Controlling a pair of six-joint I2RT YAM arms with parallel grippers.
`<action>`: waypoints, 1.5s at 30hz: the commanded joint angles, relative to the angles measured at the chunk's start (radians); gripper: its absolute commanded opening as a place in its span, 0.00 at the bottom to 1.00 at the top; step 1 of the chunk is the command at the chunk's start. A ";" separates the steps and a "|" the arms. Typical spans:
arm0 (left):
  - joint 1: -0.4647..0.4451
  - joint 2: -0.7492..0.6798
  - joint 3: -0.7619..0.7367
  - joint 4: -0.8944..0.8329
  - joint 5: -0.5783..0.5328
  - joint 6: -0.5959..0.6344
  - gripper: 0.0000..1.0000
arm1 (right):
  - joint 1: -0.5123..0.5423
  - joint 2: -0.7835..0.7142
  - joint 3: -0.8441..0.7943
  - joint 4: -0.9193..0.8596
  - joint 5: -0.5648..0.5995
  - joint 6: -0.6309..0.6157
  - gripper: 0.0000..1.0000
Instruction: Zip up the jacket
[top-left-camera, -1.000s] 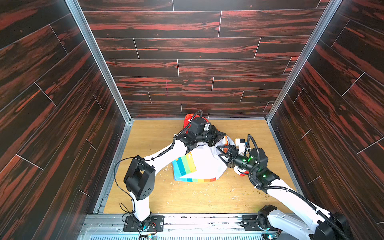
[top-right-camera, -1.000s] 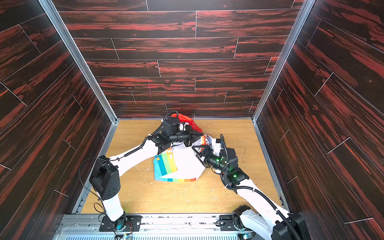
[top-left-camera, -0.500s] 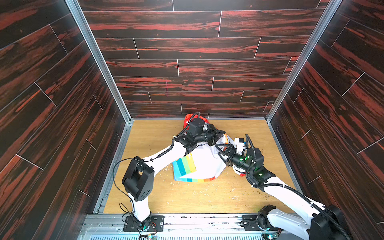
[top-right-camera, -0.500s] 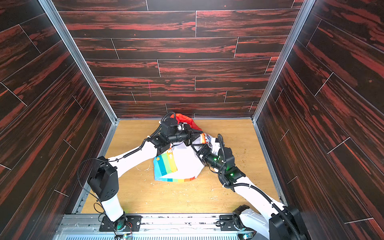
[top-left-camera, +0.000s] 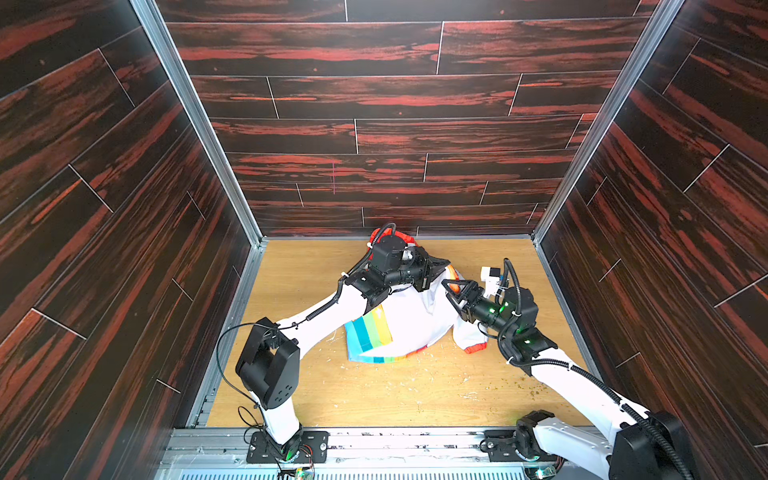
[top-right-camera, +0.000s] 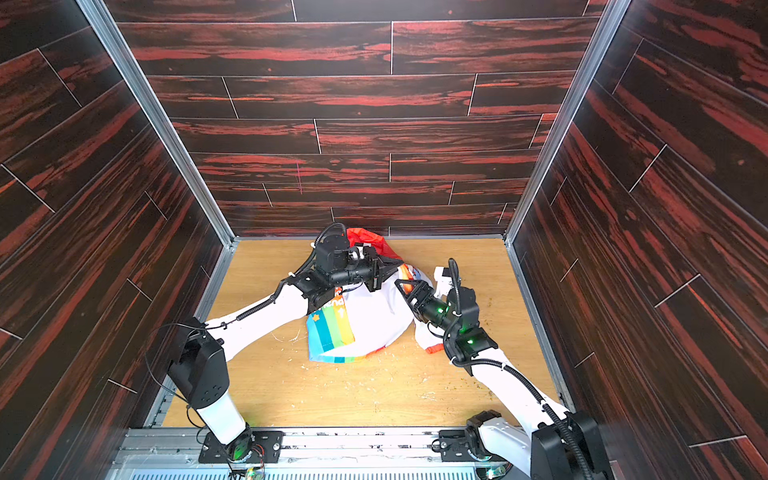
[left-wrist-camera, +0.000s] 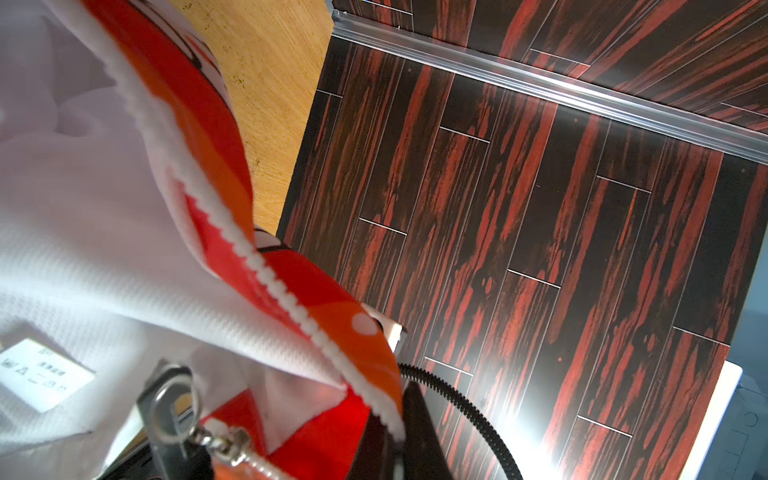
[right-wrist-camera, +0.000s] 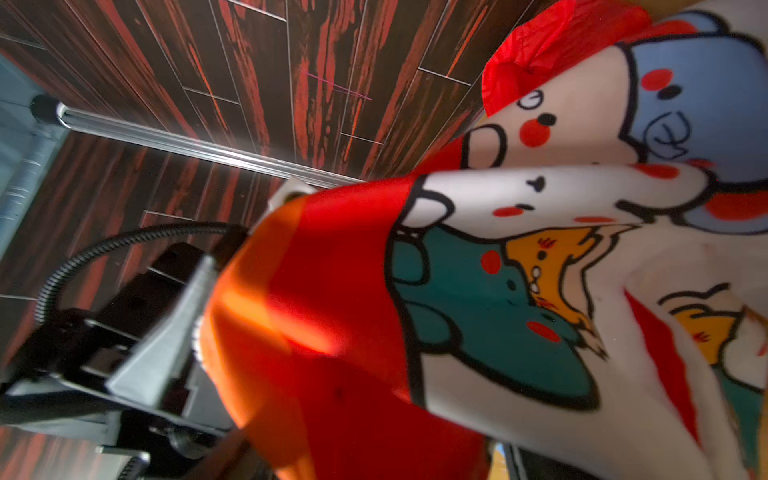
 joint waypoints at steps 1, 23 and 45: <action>-0.005 -0.043 -0.007 0.020 0.012 0.001 0.00 | -0.005 -0.019 0.055 -0.043 -0.018 -0.033 0.66; 0.001 -0.050 -0.029 0.025 -0.002 0.013 0.00 | -0.006 -0.086 0.099 -0.247 -0.062 -0.099 0.65; 0.006 -0.076 -0.082 0.016 -0.022 0.028 0.00 | -0.007 -0.149 0.061 -0.320 -0.046 -0.107 0.59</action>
